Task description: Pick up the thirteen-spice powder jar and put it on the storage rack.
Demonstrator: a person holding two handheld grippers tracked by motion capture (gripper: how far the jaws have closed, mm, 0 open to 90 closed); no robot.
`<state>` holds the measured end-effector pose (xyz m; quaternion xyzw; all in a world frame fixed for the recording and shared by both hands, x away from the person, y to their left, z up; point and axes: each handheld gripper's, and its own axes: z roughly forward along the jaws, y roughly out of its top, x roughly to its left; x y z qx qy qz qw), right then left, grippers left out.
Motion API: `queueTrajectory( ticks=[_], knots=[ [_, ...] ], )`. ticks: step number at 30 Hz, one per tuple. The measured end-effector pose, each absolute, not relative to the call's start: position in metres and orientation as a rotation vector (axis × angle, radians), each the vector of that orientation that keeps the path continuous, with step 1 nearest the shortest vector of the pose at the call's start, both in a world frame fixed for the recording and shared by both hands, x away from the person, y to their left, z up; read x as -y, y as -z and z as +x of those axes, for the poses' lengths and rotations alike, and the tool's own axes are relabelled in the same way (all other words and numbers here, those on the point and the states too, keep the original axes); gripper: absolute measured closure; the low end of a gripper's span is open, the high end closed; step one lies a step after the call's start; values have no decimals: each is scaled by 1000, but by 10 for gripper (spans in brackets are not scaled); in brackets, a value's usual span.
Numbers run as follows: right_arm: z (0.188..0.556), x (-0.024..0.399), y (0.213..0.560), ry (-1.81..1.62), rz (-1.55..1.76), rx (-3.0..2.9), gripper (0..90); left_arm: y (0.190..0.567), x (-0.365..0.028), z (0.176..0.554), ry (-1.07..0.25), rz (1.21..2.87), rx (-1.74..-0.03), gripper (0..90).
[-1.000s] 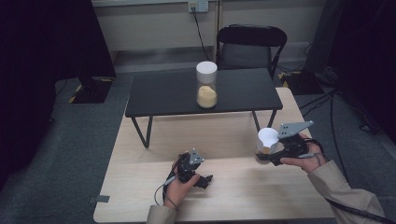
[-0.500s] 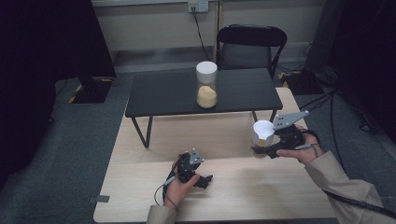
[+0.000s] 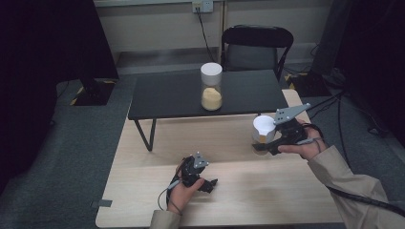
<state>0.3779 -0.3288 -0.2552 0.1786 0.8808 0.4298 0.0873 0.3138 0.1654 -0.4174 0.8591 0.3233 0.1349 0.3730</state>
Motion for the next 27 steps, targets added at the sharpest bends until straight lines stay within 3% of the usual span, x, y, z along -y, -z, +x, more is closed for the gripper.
queueTrajectory(
  ticks=[27],
  knots=[
    [391,303,200,-1270,514,-2588,307,418,-165,314,-345,2199,-830,0]
  ],
)
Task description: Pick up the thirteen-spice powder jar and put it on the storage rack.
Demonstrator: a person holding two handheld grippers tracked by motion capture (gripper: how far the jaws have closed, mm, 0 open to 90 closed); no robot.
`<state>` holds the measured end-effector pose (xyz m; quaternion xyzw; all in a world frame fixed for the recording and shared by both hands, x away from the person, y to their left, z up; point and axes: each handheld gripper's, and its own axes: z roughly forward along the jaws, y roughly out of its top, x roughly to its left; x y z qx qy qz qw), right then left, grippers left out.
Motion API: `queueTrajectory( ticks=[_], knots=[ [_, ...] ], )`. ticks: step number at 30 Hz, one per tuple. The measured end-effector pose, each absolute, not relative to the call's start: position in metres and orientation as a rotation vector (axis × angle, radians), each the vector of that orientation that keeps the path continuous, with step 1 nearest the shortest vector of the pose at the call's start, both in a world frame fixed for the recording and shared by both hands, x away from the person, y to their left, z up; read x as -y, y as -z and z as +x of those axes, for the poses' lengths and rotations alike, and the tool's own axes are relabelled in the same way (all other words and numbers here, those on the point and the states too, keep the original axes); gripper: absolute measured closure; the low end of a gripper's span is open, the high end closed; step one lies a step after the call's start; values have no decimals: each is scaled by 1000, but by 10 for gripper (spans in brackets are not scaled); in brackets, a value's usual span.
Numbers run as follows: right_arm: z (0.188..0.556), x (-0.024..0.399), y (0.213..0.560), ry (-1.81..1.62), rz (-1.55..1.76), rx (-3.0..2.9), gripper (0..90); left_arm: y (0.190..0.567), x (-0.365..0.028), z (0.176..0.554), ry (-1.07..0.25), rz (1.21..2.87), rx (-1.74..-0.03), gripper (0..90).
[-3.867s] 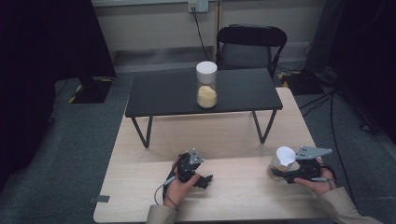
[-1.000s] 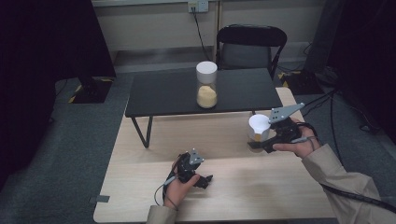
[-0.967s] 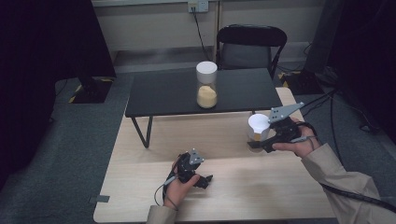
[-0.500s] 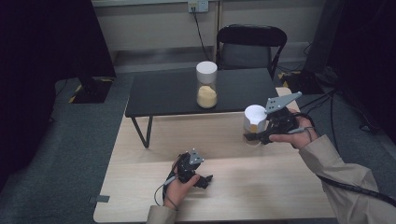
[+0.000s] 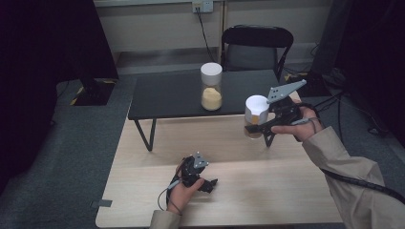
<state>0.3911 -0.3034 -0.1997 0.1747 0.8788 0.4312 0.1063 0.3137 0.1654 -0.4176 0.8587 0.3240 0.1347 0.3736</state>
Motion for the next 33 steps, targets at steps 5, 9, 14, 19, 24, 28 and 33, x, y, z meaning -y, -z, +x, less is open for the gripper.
queueTrajectory(
  ticks=[5,9,14,19,24,28,33],
  knots=[
    [394,300,194,-1265,517,-2584,307,418,-165,314,-345,2200,-830,0],
    [397,296,190,-1257,515,-2590,307,418,-165,314,-345,2200,-830,0],
    [399,295,187,-1275,525,-2580,307,418,-165,314,-345,2199,-830,0],
    [402,292,184,-1272,533,-2573,307,418,-165,314,-344,2199,-830,0],
    [404,289,179,-1272,535,-2564,307,417,-165,314,-344,2200,-830,0],
    [406,288,176,-1284,541,-2552,307,418,-165,314,-344,2199,-830,0],
    [409,284,171,-1275,546,-2543,307,417,-165,314,-345,2200,-830,0]
  ],
)
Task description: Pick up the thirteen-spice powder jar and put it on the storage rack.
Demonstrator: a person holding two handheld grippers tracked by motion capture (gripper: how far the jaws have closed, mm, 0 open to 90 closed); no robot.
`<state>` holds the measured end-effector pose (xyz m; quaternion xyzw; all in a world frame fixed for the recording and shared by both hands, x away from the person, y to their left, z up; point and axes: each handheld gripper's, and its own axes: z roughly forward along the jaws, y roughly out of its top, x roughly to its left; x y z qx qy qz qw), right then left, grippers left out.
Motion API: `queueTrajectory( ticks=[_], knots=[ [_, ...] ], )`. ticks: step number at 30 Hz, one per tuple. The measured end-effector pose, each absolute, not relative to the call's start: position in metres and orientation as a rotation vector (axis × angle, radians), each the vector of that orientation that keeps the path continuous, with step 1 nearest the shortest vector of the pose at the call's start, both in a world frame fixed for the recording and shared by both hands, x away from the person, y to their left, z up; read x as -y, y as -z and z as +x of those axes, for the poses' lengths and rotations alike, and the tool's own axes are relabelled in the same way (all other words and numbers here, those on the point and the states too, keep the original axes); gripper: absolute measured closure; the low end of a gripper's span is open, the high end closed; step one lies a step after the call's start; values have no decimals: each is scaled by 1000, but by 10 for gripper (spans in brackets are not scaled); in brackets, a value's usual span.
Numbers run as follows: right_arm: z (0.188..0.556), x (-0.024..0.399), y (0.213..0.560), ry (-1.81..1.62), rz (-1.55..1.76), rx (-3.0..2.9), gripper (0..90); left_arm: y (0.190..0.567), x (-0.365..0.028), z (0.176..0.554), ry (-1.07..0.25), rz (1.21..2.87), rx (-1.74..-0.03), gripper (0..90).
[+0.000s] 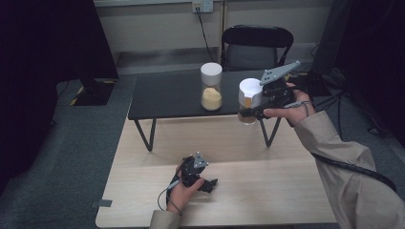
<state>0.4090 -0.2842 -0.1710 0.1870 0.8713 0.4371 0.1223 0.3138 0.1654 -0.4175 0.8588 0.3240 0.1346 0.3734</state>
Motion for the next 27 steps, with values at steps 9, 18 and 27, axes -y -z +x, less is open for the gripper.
queueTrajectory(
  ticks=[9,18,27],
  knots=[
    [416,278,166,-1263,558,-2527,307,418,-165,314,-345,2199,-831,0],
    [425,275,166,-1266,603,-2500,307,417,-165,314,-345,2200,-830,0],
    [435,271,165,-1257,667,-2462,307,417,-165,314,-344,2200,-830,0]
  ],
)
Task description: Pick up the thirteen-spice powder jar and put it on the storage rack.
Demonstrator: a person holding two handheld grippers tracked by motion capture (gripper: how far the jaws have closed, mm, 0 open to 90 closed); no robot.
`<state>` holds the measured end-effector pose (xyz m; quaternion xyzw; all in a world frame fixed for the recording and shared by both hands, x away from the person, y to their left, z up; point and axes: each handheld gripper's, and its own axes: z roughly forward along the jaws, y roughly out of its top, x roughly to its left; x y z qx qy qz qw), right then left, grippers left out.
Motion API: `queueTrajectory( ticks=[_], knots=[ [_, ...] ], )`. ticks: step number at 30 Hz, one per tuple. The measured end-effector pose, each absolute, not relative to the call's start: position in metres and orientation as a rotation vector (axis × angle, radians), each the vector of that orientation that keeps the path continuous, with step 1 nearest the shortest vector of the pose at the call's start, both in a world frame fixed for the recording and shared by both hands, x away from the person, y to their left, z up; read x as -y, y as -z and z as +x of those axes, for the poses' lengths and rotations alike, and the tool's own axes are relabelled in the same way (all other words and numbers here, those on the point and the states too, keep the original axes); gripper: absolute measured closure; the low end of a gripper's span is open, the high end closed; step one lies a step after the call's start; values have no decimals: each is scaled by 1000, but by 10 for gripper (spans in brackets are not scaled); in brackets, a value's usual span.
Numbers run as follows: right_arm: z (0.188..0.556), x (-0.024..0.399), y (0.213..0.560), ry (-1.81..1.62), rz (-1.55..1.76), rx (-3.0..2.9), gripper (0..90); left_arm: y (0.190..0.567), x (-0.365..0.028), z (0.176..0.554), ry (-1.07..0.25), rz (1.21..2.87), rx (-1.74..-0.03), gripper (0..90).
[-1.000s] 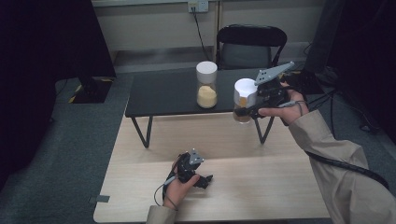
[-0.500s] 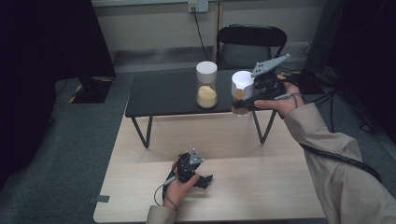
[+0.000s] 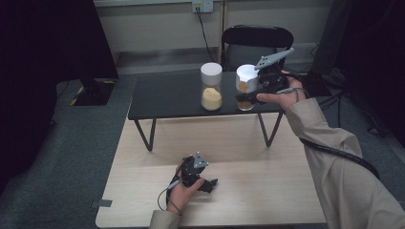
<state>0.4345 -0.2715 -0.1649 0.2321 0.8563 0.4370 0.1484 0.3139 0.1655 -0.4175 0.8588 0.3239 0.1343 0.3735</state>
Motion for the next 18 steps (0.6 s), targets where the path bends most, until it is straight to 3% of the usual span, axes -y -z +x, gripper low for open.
queueTrajectory(
  ticks=[18],
  knots=[
    [452,265,179,-1267,767,-2420,306,417,-165,314,-344,2200,-829,0]
  ],
)
